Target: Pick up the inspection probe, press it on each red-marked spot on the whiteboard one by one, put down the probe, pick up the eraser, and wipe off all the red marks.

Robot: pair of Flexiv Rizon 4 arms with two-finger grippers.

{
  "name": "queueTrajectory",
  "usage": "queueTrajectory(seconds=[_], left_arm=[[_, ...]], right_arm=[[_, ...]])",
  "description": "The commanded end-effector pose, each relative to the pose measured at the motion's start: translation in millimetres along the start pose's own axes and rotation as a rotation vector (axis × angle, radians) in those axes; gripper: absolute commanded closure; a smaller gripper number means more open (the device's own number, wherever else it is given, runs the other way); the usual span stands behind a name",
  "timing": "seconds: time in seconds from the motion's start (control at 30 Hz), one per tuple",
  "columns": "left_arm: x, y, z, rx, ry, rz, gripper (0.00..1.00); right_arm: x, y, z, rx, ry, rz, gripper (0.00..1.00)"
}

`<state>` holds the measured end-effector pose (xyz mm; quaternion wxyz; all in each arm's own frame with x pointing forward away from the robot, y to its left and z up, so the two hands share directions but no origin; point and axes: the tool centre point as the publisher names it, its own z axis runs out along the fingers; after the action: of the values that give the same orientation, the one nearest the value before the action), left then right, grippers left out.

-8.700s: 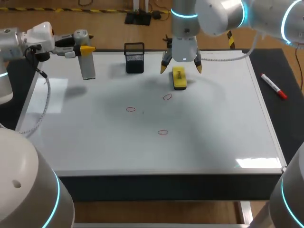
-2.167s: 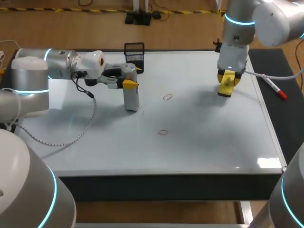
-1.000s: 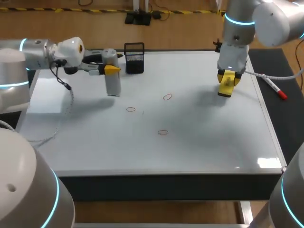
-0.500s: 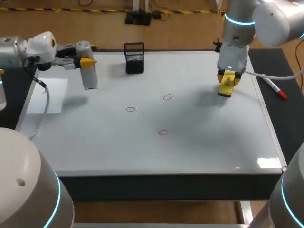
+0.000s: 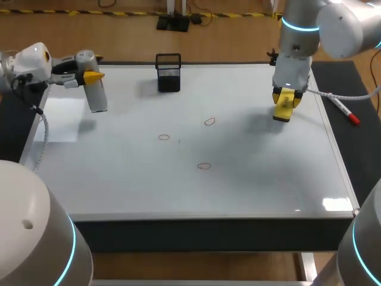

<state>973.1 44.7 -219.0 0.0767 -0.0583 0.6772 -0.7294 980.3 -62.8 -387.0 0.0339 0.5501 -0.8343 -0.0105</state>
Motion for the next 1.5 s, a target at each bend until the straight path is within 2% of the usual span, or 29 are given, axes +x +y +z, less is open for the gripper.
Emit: queueTrajectory(seconds=[0.03,0.23,0.57,0.83,1.0,1.5], left_arm=[[2.4,-1.8,-0.1,-0.002,-0.005,0.002,1.00],[2.4,-1.8,-0.1,-0.002,-0.005,0.002,1.00],[2.4,-1.8,-0.1,-0.002,-0.005,0.002,1.00],[2.4,-1.8,-0.1,-0.002,-0.005,0.002,1.00],[2.4,-1.8,-0.1,-0.002,-0.005,0.002,1.00],[2.4,-1.8,-0.1,-0.002,-0.005,0.002,1.00]], right_arm=[[0.5,-0.3,-1.0,0.002,0.002,-0.001,1.00],[-5.2,4.2,-4.2,-0.001,0.006,-0.009,1.00],[-55.1,51.5,-24.0,0.033,0.037,-0.142,1.00],[-104.8,102.3,-26.1,0.050,0.040,-0.271,1.00],[-143.2,136.5,-25.7,0.036,0.024,-0.372,1.00],[-247.0,195.3,-14.6,0.004,0.015,-0.583,1.00]])
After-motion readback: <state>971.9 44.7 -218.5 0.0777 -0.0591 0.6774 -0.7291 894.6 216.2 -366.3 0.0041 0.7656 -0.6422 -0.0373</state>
